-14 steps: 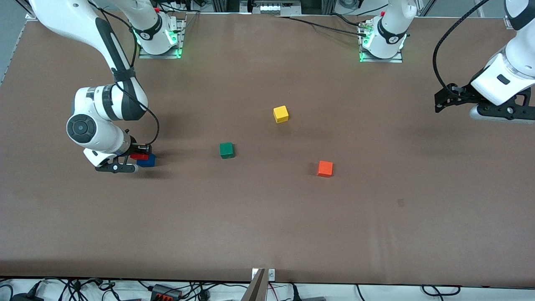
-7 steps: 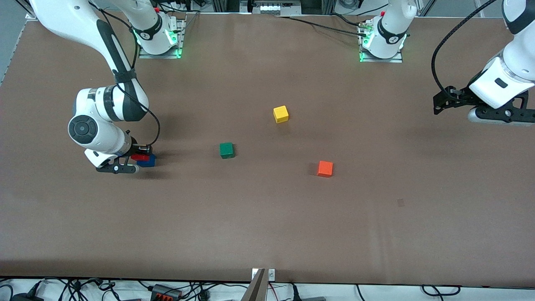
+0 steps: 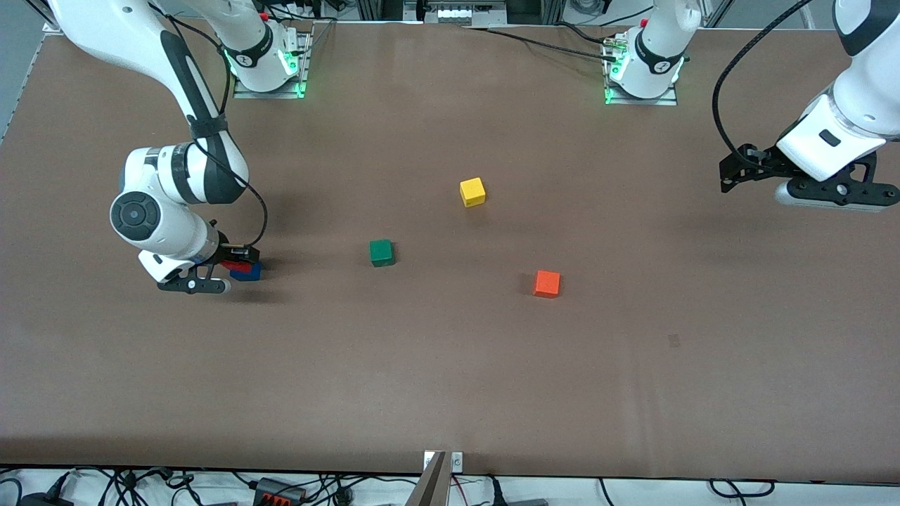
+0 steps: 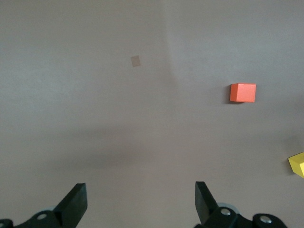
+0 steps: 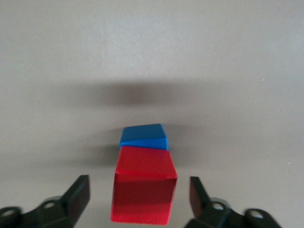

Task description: Pass red block to right arm, stack on blue

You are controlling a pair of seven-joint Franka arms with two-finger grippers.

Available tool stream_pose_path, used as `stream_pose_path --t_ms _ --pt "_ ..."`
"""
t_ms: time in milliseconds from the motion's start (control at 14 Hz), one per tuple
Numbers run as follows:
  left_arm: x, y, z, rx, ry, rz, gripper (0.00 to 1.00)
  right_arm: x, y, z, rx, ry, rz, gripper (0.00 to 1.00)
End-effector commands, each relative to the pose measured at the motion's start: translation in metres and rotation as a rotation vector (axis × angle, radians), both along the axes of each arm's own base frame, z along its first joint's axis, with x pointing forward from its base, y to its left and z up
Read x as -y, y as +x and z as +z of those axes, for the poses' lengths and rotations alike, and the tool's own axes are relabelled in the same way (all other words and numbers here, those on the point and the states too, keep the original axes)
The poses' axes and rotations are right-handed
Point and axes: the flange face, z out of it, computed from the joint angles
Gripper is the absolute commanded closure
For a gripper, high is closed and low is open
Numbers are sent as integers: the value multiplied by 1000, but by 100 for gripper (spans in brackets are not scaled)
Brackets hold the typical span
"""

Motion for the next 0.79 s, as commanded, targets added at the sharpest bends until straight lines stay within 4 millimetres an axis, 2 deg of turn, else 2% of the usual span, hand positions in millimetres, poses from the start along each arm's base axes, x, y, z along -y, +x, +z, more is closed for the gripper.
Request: stream_pose_path --t_ms 0,287,573,717 --pt "-3 3 4 10 -12 19 0 -1 9 42 -7 -4 -14 0" --pt "-7 3 5 11 -13 27 0 -1 30 128 -26 -10 -30 0" --pt "-10 3 4 10 -15 33 0 16 47 219 24 -8 -31 0" --pt "-9 3 5 11 -15 32 0 28 50 250 43 -6 -36 0"
